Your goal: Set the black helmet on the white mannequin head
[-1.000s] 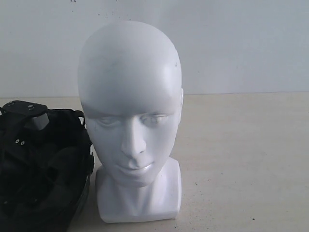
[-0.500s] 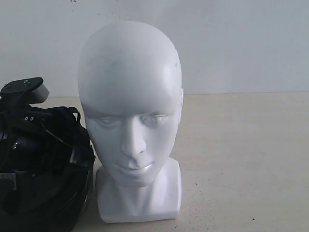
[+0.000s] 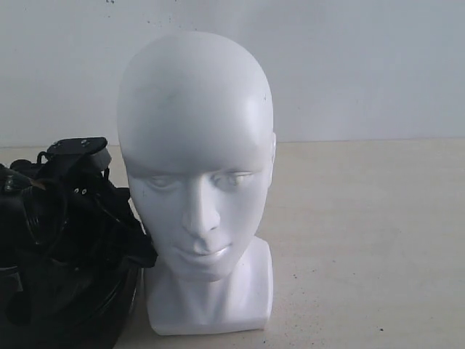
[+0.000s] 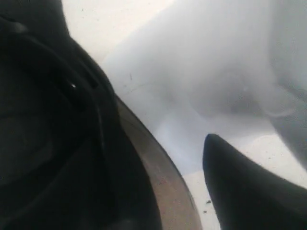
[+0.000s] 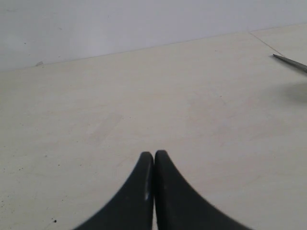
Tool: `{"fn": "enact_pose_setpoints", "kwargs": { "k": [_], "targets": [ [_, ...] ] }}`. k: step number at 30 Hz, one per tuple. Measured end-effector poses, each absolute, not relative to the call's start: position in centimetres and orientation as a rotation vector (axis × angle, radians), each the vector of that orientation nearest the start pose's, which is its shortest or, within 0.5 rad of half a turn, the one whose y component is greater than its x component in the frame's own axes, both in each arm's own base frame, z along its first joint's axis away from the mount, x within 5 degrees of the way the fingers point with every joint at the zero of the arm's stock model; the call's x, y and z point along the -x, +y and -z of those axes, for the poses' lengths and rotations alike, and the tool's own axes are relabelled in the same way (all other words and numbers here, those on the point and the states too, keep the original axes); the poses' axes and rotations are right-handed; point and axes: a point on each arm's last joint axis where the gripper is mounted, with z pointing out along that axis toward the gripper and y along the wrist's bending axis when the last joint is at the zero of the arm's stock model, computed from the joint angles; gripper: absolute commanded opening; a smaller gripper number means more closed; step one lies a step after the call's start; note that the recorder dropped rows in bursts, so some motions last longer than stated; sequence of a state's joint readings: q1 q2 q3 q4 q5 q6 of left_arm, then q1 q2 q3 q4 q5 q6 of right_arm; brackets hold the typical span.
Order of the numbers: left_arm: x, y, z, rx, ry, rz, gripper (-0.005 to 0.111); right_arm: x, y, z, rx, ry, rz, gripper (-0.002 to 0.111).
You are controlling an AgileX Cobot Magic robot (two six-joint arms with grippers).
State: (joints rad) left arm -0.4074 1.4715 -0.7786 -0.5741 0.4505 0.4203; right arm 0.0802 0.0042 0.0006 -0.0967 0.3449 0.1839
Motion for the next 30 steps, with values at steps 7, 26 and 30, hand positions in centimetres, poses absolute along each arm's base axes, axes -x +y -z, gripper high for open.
{"fn": "enact_pose_setpoints", "kwargs": {
  "k": [7, 26, 30],
  "targets": [
    [-24.4, -12.9, -20.5, -0.524, 2.597, 0.481, 0.022, -5.4, 0.1, -18.2, -0.035, 1.832, -0.092, 0.0],
    [-21.5, -9.9, -22.6, -0.737, 2.746, 0.173, 0.004, -5.4, 0.1, -18.2, -0.035, 1.832, -0.092, 0.0],
    [-20.5, -9.0, -24.0, -0.754, 2.708, 0.102, 0.004, -5.4, 0.1, -18.2, -0.035, 1.832, -0.092, 0.0]
  ]
}}
